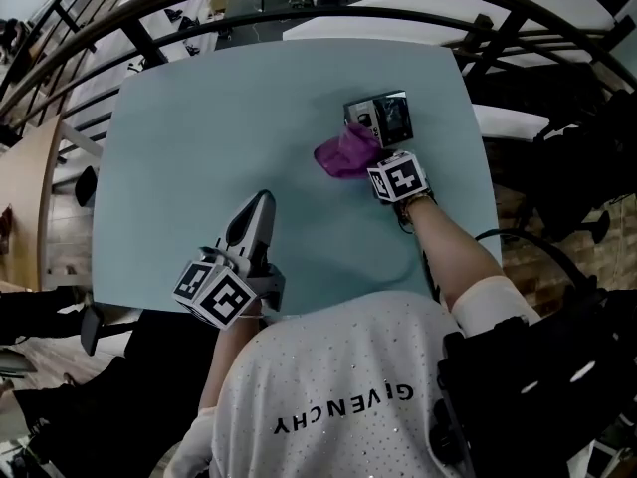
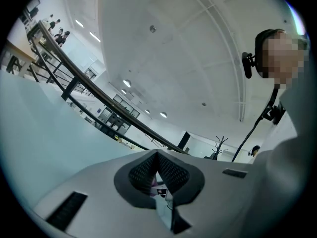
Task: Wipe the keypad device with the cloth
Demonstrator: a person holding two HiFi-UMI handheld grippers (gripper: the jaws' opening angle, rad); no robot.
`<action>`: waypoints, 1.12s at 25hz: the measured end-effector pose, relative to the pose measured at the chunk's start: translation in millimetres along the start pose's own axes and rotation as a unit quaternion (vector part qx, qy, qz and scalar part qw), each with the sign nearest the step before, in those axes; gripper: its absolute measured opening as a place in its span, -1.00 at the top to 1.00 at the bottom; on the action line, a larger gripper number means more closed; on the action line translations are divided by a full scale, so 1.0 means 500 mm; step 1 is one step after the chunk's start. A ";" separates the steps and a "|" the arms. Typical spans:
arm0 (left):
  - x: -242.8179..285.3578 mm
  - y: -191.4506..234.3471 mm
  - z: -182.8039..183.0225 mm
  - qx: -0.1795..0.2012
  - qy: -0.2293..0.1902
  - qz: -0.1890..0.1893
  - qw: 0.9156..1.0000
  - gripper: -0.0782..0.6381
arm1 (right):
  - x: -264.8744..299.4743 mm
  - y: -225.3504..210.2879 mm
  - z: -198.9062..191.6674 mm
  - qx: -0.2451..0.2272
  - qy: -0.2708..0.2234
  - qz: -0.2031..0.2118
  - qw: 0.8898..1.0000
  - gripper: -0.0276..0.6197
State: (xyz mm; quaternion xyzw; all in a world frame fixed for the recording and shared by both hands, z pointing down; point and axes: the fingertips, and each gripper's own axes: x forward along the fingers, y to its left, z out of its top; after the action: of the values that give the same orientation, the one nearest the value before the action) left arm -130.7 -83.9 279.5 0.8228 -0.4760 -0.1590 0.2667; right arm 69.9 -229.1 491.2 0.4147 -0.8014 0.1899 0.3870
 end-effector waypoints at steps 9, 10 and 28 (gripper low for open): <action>-0.037 -0.096 -0.032 0.001 -0.009 0.054 0.999 0.78 | -0.070 0.000 0.008 0.092 -0.078 0.101 0.988 0.73; -0.040 -0.102 -0.033 -0.004 -0.012 0.060 0.998 0.78 | -0.101 0.013 0.036 0.116 -0.111 0.141 0.977 0.73; 0.049 -0.302 -0.085 0.020 -0.035 0.008 0.999 0.78 | -0.657 -0.092 0.176 0.040 -0.419 0.171 0.891 0.74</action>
State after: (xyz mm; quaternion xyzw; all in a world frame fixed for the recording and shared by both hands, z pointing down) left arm 9.1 -31.6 224.6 0.8182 -0.4947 -0.1760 0.2342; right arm 183.8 -140.8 179.8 0.3269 -0.9396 0.0933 -0.0405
